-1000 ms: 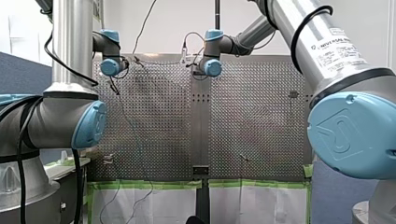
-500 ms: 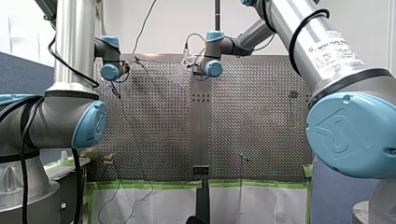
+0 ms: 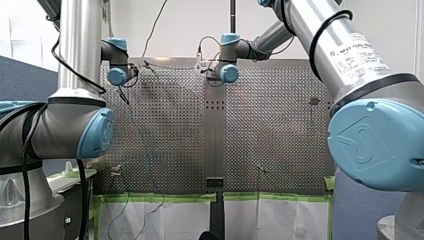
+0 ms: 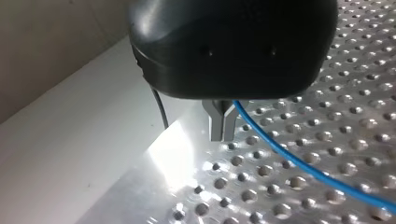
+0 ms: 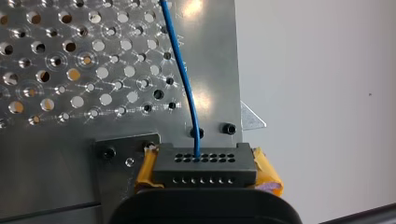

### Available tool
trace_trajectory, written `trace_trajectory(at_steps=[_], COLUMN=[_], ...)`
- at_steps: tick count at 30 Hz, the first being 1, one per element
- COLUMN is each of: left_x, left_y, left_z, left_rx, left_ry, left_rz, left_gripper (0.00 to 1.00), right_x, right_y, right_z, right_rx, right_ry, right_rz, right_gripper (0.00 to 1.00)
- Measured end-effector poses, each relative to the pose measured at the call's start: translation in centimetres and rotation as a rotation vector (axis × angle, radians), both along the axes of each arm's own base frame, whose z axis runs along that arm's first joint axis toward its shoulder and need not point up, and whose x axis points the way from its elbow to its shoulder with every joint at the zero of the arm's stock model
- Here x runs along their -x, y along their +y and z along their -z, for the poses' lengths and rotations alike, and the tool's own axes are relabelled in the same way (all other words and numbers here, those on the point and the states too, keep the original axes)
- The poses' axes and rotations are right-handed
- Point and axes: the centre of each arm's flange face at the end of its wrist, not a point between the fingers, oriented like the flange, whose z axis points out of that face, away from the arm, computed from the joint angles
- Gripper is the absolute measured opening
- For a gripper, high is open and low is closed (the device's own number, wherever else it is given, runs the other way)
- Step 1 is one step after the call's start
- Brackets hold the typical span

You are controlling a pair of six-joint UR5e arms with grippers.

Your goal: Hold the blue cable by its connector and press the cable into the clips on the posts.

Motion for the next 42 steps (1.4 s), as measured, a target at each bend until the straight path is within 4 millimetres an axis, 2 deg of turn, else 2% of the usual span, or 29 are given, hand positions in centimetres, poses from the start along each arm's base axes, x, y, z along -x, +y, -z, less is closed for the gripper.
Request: trace_trajectory(at_steps=[1, 2, 3, 4, 5, 6, 7, 15, 18, 36, 42], left_x=[0.0, 0.0, 0.0, 0.1, 0.2, 0.3, 0.4, 2.4, 3.0, 5.5, 7.2], left_y=[0.0, 0.0, 0.0, 0.0, -0.1, -0.1, -0.1, 0.0, 0.0, -0.9, -2.0], left_z=[-0.1, -0.2, -0.2, -0.3, -0.4, -0.6, -0.8, -3.2, -3.6, -0.3, -0.5], left_rx=[-0.001, -0.003, -0.006, -0.009, -0.013, -0.017, -0.019, -0.017, -0.025, -0.110, -0.146], left_ry=[-0.003, -0.004, -0.005, -0.006, -0.008, -0.011, -0.015, -0.034, -0.022, 0.184, 0.224], left_rz=[0.002, 0.006, 0.012, 0.017, 0.023, 0.030, 0.032, -0.012, -0.040, -0.197, -0.226], left_gripper=[0.01, 0.28, 0.28, 0.51, 0.80, 0.80, 1.00, 1.00, 1.00, 1.00, 1.00], right_x=[0.0, 0.0, 0.0, -0.1, -0.1, -0.1, -0.1, -0.3, -0.4, -0.6, -0.6], right_y=[0.0, 0.1, 0.1, 0.1, 0.1, 0.2, 0.2, 0.5, 0.6, 0.9, 0.9], right_z=[0.0, 0.0, 0.0, 0.0, 0.0, 0.0, 0.1, 0.1, 0.1, 0.2, 0.2], right_rx=[0.000, 0.000, 0.000, 0.000, -0.001, -0.001, -0.002, -0.004, -0.005, -0.008, -0.007], right_ry=[0.001, 0.001, 0.002, 0.003, 0.004, 0.005, 0.006, 0.011, 0.012, 0.018, 0.019], right_rz=[0.000, -0.001, -0.001, -0.001, -0.001, -0.001, -0.002, -0.005, -0.007, -0.011, -0.011], right_gripper=[0.00, 0.00, 0.00, 0.00, 0.00, 0.00, 0.00, 0.00, 0.00, 0.00, 0.00])
